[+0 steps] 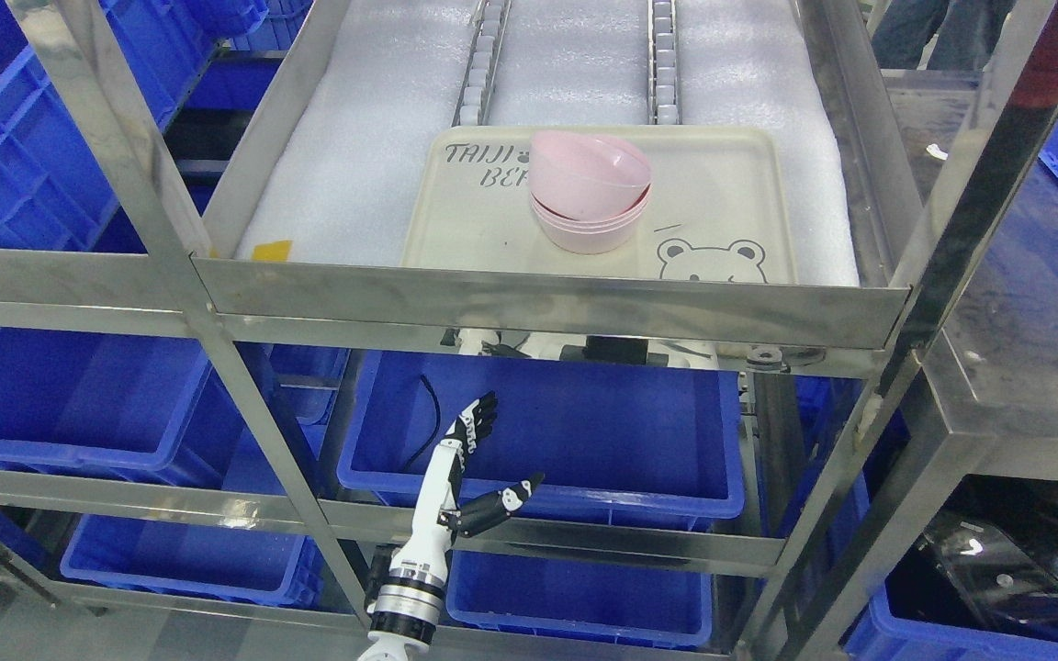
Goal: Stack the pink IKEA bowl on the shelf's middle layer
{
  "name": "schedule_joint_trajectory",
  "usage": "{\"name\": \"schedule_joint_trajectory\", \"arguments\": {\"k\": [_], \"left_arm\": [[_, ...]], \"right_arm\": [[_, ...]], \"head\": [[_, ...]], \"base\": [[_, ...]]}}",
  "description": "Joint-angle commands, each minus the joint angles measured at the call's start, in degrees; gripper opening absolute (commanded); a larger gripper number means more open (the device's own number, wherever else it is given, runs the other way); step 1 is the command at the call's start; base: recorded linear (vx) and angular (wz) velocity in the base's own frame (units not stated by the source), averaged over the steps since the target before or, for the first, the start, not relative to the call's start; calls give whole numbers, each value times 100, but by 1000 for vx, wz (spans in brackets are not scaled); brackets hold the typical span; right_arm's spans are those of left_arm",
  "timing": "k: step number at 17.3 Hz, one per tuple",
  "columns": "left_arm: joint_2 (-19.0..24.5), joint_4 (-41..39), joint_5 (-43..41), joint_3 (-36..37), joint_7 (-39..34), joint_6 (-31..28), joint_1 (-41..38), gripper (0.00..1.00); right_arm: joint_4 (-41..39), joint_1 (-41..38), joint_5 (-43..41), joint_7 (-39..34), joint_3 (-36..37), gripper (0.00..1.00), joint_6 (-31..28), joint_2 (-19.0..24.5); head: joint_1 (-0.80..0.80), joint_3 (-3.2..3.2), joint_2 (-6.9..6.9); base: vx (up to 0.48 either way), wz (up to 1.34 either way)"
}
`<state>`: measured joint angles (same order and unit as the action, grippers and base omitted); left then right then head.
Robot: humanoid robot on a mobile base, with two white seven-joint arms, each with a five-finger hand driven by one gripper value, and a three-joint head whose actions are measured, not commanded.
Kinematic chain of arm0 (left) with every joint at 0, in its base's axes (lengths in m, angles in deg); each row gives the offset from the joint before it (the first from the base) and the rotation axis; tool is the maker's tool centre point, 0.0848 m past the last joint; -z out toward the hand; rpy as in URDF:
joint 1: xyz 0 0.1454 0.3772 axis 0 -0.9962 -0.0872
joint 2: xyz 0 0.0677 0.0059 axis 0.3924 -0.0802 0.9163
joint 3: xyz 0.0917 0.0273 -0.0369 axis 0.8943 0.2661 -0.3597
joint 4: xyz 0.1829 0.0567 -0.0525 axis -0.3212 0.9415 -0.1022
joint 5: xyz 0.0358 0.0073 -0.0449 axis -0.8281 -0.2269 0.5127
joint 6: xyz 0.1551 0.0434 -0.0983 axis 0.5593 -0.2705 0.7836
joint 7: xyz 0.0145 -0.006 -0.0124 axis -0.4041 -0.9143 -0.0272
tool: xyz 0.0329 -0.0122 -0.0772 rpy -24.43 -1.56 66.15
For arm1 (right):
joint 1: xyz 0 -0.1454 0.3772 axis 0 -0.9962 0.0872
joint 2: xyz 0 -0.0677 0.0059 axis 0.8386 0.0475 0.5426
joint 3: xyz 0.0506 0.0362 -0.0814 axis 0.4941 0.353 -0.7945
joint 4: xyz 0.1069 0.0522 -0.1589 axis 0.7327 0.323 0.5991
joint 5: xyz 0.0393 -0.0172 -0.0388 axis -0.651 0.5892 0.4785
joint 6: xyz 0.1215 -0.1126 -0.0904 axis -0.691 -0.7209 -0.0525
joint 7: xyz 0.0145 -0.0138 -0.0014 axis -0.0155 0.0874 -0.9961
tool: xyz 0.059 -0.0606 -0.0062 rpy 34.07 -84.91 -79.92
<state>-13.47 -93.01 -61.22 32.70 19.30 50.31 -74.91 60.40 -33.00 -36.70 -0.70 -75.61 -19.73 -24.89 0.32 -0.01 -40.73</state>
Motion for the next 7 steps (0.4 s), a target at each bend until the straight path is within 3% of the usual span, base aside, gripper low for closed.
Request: {"name": "schedule_joint_trajectory", "arguments": {"k": [1,7], "left_arm": [[96,-321,226,-51,-38,-41,256,100],[96,-329,384,-42,-38,-427,353,100]], "right_arm": [[-100,-123,0,3,0,100,-4,-100],[-100,-123,0,3,0,100,-4,-100]], "head": [[0,0,0],[0,0,0]], "base": [[0,0],[0,0]]}}
